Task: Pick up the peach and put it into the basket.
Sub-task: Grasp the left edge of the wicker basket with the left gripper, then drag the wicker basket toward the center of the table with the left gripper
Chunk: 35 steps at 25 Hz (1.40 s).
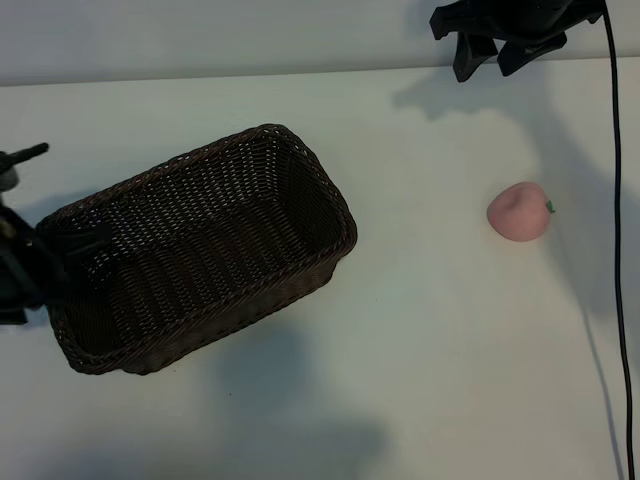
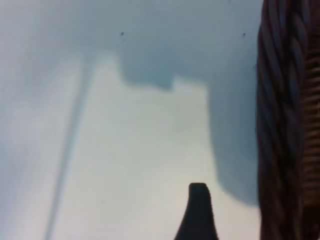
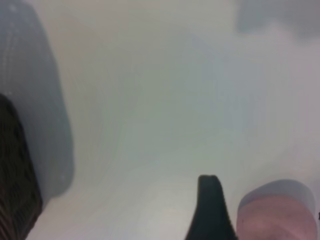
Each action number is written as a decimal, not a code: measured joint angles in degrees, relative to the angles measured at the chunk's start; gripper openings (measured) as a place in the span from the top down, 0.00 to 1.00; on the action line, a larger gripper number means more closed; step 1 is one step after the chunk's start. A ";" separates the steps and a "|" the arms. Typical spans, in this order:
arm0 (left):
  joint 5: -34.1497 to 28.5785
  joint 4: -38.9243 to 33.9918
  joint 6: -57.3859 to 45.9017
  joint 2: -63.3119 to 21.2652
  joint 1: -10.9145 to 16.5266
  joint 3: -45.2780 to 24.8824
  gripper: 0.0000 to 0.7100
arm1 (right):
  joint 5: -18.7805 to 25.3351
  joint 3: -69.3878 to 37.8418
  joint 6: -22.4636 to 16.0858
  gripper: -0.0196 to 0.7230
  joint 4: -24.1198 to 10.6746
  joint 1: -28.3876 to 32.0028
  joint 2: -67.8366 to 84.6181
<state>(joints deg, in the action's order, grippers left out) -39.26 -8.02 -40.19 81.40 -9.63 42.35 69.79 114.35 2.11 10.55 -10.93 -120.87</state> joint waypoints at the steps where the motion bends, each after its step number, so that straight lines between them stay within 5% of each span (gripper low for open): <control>1: 1.33 0.19 -0.18 1.02 0.00 0.00 0.17 | 0.00 0.00 0.00 0.29 0.00 0.00 0.00; 11: 11.22 7.06 3.71 11.41 0.00 -0.13 0.19 | 0.00 0.00 0.16 0.29 0.00 0.00 0.00; 14: 13.06 8.02 4.04 12.07 0.00 -0.17 0.35 | 0.00 0.00 0.16 0.29 0.00 0.00 0.00; 18: 14.76 8.94 4.61 12.13 0.00 -0.45 0.69 | 0.02 0.00 0.21 0.29 0.00 0.00 0.00; 35: 17.06 16.57 13.47 8.68 0.00 -0.45 0.75 | 0.02 0.00 0.21 0.29 0.00 0.00 0.00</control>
<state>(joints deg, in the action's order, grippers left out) -22.20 8.55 -26.72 90.08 -9.63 41.89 69.81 114.35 2.32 10.55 -10.93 -120.87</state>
